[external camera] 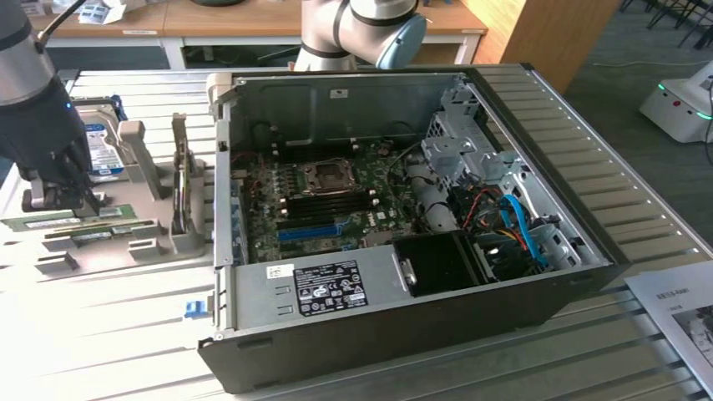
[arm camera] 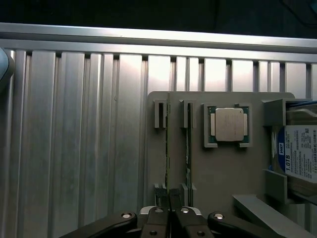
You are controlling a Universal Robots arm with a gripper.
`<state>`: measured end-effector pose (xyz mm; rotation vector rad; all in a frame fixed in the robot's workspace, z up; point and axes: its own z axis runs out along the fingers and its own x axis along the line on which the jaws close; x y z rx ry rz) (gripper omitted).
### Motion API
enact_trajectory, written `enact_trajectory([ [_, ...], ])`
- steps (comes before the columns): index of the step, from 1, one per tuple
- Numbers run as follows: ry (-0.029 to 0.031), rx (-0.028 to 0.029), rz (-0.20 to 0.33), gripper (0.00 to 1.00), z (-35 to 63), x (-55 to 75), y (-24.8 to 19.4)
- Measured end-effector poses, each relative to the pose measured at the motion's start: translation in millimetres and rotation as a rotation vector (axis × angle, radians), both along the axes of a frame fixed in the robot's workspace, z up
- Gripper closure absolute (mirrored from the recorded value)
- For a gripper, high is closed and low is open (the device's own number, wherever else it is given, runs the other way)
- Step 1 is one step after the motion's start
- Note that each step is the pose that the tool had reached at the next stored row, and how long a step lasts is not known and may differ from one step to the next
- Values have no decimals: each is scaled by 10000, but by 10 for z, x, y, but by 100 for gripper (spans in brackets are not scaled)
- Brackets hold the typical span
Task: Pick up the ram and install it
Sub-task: 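Pick up the ram and move it above insertion slot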
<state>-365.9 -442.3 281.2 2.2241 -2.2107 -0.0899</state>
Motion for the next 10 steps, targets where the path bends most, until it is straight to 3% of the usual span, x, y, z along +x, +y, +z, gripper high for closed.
enact_trajectory([
  [10,0,0,0,88,162,2,0],
])
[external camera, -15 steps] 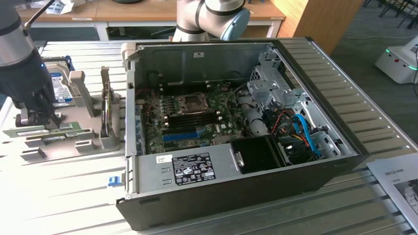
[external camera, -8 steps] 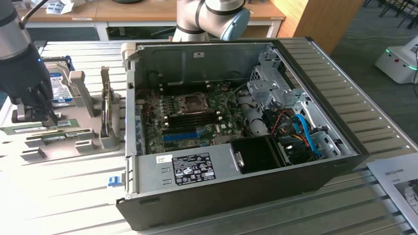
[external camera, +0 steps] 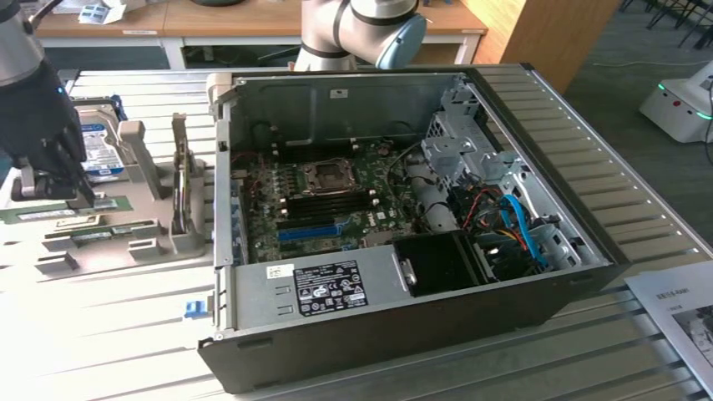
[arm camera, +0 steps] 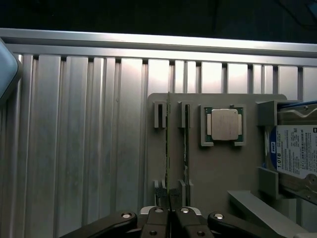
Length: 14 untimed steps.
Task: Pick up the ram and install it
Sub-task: 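Pick up the ram and move it above insertion slot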
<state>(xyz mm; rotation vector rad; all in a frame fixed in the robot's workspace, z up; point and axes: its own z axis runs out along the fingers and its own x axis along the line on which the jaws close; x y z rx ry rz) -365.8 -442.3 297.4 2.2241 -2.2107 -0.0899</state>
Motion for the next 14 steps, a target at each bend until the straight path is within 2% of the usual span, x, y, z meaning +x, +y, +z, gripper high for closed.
enact_trajectory([
  [14,0,-1,0,88,220,2,0],
])
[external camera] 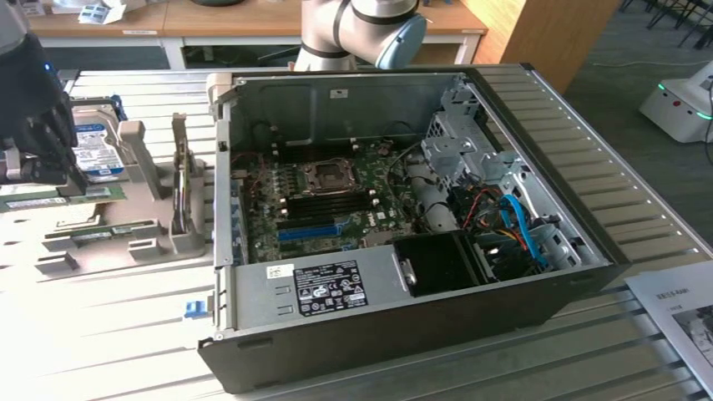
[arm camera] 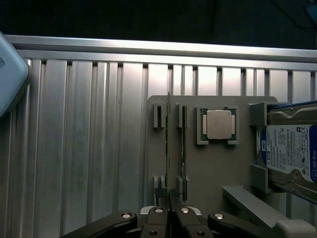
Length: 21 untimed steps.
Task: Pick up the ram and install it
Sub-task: 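Pick up the ram and move it above insertion slot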
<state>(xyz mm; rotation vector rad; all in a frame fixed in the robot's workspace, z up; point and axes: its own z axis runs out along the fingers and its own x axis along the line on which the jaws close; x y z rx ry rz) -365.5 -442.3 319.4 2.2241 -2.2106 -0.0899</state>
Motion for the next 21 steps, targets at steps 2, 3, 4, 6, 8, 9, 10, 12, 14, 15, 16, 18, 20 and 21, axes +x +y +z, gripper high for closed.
enact_trajectory([
  [2,0,0,0,88,30,0,0],
  [3,0,0,0,88,44,0,0],
  [4,0,1,0,88,58,0,0],
  [6,1,0,0,88,88,0,0],
  [8,0,0,0,88,117,0,0],
  [9,0,0,1,88,131,0,0],
  [10,0,0,0,88,146,0,0],
  [12,1,0,0,88,175,0,0],
  [14,0,0,0,88,203,0,0],
  [15,1,0,0,88,218,0,0],
  [16,0,0,0,88,231,0,0],
  [18,0,0,1,88,259,1,0],
  [20,1,-1,1,88,285,1,0],
  [21,0,0,1,88,298,1,0],
])
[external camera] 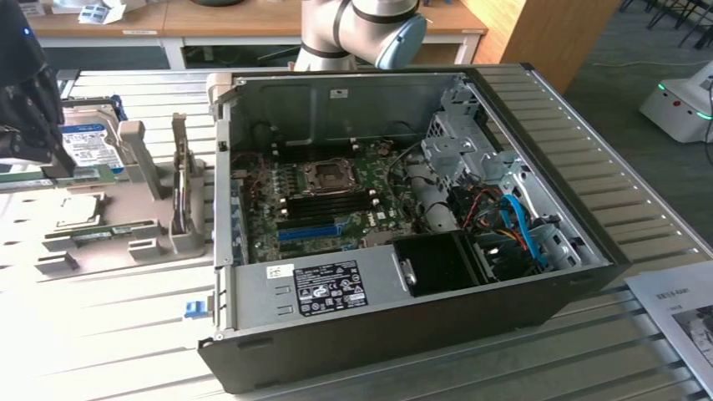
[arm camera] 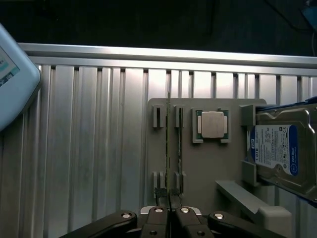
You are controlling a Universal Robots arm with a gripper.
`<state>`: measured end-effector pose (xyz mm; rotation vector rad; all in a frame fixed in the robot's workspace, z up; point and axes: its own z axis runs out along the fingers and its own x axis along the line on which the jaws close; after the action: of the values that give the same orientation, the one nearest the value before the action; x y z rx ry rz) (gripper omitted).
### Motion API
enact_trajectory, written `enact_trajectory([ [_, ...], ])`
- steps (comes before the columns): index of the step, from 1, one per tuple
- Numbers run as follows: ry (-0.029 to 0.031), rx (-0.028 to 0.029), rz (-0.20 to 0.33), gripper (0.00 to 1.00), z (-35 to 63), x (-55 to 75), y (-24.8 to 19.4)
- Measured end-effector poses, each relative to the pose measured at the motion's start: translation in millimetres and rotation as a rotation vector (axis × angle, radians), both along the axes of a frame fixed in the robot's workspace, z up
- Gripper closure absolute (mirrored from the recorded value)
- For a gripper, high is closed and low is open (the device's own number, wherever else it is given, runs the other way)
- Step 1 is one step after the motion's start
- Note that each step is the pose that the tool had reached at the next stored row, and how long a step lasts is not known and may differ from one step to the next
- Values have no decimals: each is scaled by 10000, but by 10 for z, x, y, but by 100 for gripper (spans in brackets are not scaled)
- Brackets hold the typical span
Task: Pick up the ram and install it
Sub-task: 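Pick up the ram and move it above insertion slot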
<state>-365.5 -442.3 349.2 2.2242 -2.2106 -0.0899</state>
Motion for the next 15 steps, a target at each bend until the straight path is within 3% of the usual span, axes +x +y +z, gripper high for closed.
enact_trajectory([
  [15,1,0,0,88,212,0,0],
])
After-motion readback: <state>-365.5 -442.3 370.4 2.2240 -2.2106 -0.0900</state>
